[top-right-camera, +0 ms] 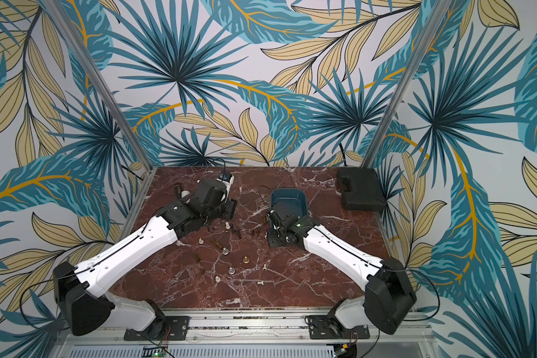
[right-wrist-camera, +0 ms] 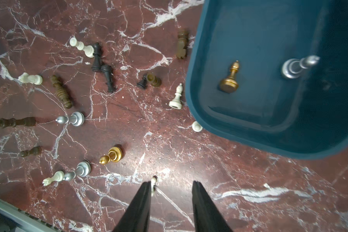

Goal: Put the chess pieces into the storage box
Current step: Pick up the chess piece at the center of the board.

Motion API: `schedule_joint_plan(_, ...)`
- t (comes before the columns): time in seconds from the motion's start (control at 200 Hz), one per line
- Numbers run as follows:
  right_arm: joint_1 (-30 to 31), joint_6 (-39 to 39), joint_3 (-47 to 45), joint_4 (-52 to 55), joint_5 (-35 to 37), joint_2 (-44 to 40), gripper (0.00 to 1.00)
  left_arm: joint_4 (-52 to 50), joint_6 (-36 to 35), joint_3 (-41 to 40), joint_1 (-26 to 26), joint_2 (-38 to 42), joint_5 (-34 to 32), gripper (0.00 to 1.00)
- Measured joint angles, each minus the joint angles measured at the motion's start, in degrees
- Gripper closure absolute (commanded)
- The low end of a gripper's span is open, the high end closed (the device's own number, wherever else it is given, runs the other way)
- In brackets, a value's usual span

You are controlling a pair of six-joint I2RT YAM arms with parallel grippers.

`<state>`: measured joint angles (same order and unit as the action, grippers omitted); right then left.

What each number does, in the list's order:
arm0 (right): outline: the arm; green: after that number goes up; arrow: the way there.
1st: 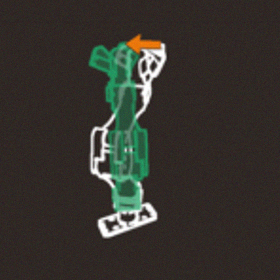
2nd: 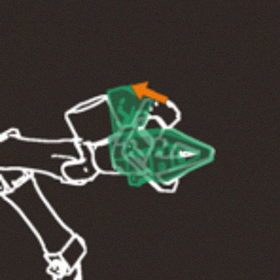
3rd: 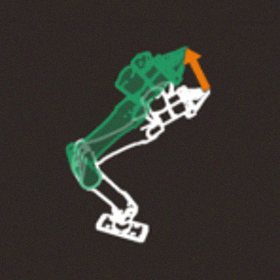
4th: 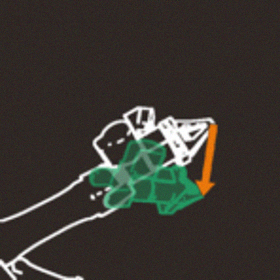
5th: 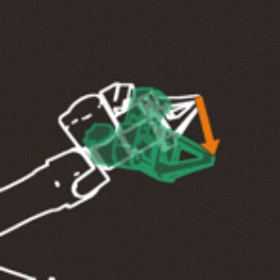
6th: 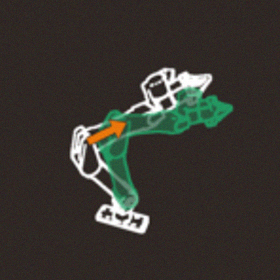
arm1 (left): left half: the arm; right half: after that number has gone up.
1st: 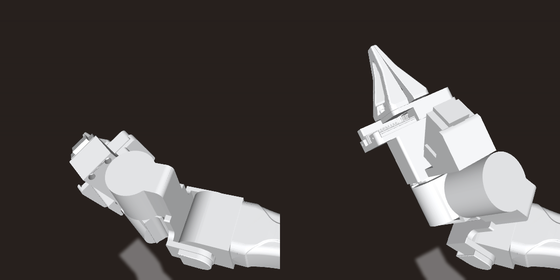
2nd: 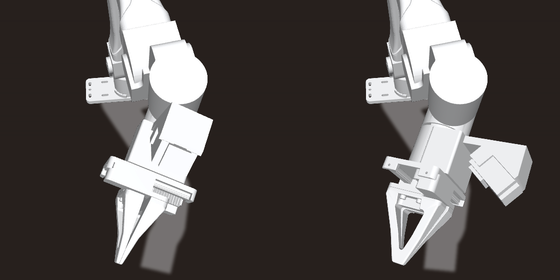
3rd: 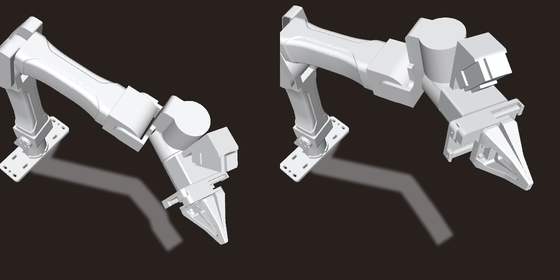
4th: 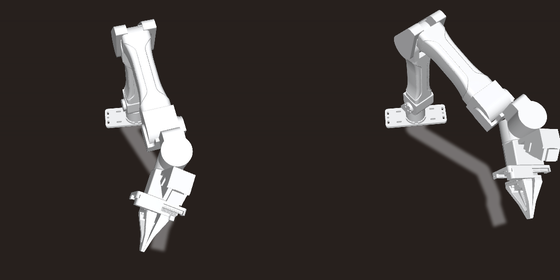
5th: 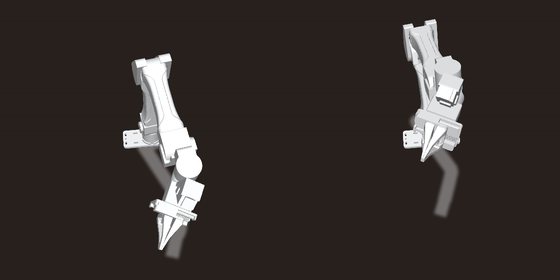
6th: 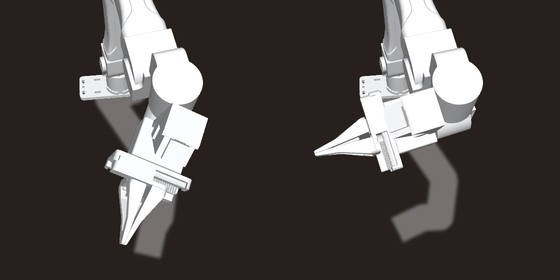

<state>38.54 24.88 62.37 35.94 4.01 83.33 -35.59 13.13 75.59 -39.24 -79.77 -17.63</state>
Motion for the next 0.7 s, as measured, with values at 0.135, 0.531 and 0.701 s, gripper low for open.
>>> schedule_joint_plan(0.135,1.09,-0.04,3.13,-1.92,-1.29,5.25,0.61,-0.24,0.87,-4.15,3.1,4.22,-2.25,0.43)
schedule_joint_plan(0.531,7.52,0.17,8.04,-4.09,-5.38,14.25,0.61,-0.15,2.34,-10.38,12.5,5.62,-2.95,0.43)
schedule_joint_plan(0.701,11.45,0.61,8.04,-3.93,-6.19,15.39,0.63,0.39,2.36,-10.73,13.22,5.64,-2.71,0.43)
